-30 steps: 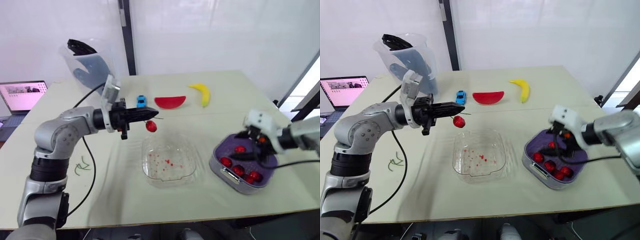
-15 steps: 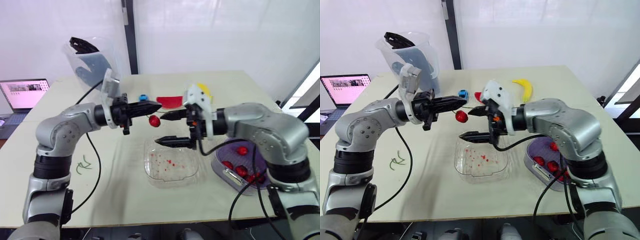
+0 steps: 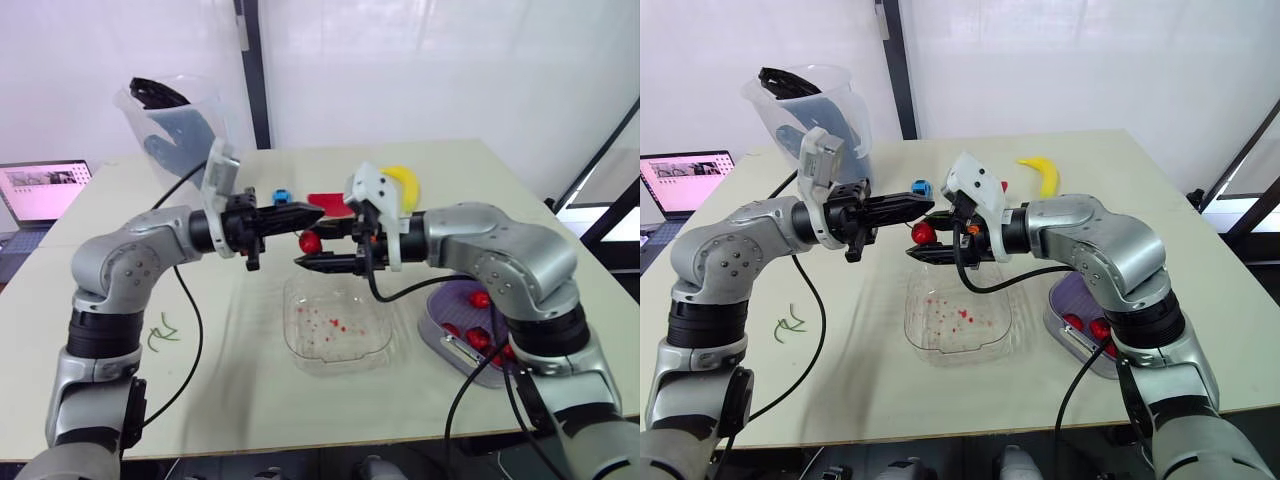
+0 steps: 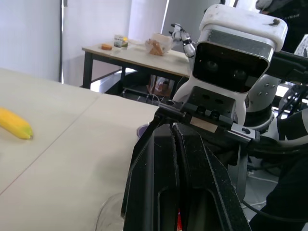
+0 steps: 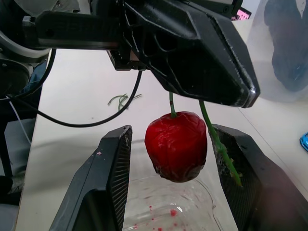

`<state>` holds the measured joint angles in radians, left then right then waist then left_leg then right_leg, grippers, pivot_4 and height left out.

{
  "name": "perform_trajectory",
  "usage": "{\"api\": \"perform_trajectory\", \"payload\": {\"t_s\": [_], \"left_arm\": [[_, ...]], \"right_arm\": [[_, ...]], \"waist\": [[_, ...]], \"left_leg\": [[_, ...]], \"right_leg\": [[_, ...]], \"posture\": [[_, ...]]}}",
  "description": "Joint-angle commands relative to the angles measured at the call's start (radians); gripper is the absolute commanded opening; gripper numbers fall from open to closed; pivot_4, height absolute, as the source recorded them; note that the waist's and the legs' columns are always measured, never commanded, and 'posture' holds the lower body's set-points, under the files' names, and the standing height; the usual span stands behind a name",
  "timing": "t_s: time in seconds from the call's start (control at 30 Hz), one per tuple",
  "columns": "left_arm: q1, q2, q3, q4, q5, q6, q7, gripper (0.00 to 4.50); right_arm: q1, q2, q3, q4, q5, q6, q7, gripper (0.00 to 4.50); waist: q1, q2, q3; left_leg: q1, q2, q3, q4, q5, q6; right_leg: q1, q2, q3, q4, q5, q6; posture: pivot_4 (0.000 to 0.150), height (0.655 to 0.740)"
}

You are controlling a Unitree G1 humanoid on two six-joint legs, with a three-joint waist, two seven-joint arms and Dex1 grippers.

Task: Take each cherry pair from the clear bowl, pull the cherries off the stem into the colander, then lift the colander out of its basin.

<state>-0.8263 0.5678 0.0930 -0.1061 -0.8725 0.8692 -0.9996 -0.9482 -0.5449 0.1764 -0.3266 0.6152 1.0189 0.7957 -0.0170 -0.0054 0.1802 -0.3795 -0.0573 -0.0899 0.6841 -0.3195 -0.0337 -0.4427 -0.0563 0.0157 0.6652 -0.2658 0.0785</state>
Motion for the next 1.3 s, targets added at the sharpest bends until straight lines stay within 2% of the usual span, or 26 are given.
{"api": "perform_trajectory", "payload": {"t_s": [0.03, 0.1, 0.13, 0.5, 0.67, 1.0, 1.13, 1.3], "left_arm": [[-0.007, 0.007, 0.009, -0.030, -0.005, -0.011, -0.004, 0.00], [-0.008, 0.006, 0.009, -0.030, -0.005, -0.012, -0.004, 0.00], [-0.007, 0.006, 0.009, -0.030, -0.005, -0.012, -0.004, 0.00], [-0.013, 0.009, 0.008, -0.022, 0.000, -0.015, -0.009, 0.00], [-0.012, 0.004, 0.007, -0.026, 0.000, -0.014, -0.009, 0.00], [-0.022, 0.006, 0.003, -0.018, 0.005, -0.022, -0.019, 0.00], [-0.013, 0.013, 0.005, -0.022, 0.003, -0.025, -0.020, 0.00], [0.015, 0.050, 0.024, -0.021, 0.010, -0.028, -0.022, 0.00]], "right_arm": [[-0.029, 0.017, -0.036, -0.010, 0.016, -0.007, -0.009, 2.40], [-0.026, 0.017, -0.035, -0.011, 0.018, -0.003, -0.005, 1.87], [-0.024, 0.014, -0.030, -0.014, 0.016, -0.004, 0.000, 1.43], [-0.018, 0.004, -0.027, 0.002, 0.000, -0.014, 0.011, 1.43], [-0.014, 0.003, -0.030, -0.008, 0.014, -0.007, 0.023, 0.29], [0.072, -0.061, -0.004, -0.017, -0.011, 0.001, 0.042, 0.29], [0.160, -0.143, 0.007, -0.023, -0.031, -0.027, 0.091, 0.29], [0.213, -0.283, -0.107, -0.029, 0.009, -0.003, 0.148, 0.29]], "waist": [[0.000, 0.000, 0.000], [0.000, 0.000, 0.000], [0.001, 0.000, 0.000], [0.000, 0.000, 0.000], [0.000, 0.000, 0.000], [0.002, 0.000, 0.000], [0.006, 0.000, 0.000], [0.002, 0.000, 0.000]], "left_leg": [[0.000, 0.000, 0.000, 0.000, 0.000, 0.000], [0.000, 0.000, 0.000, 0.000, 0.000, 0.000], [0.000, 0.000, 0.000, 0.000, 0.000, 0.000], [0.000, 0.000, 0.000, 0.000, 0.000, 0.000], [0.000, 0.000, 0.000, 0.000, 0.000, 0.000], [0.000, 0.000, 0.000, 0.000, 0.000, 0.000], [0.000, 0.000, 0.000, 0.000, 0.000, 0.000], [0.000, 0.000, 0.001, 0.000, 0.000, 0.001]], "right_leg": [[0.000, 0.000, 0.000, 0.000, 0.000, 0.000], [0.000, 0.000, 0.000, 0.000, 0.000, 0.000], [0.000, 0.000, 0.000, 0.000, 0.000, 0.000], [0.000, 0.000, 0.000, 0.000, 0.000, 0.000], [0.000, 0.000, 0.000, 0.000, 0.000, 0.000], [0.000, 0.000, 0.000, 0.000, 0.000, 0.000], [0.000, 0.000, 0.000, 0.000, 0.000, 0.000], [0.000, 0.000, 0.000, 0.000, 0.000, 0.000]], "posture": [[0.150, 0.7400], [0.150, 0.7400], [0.150, 0.7400], [0.150, 0.7400], [0.150, 0.7400], [0.150, 0.7400], [0.150, 0.7400], [0.150, 0.7400]]}}
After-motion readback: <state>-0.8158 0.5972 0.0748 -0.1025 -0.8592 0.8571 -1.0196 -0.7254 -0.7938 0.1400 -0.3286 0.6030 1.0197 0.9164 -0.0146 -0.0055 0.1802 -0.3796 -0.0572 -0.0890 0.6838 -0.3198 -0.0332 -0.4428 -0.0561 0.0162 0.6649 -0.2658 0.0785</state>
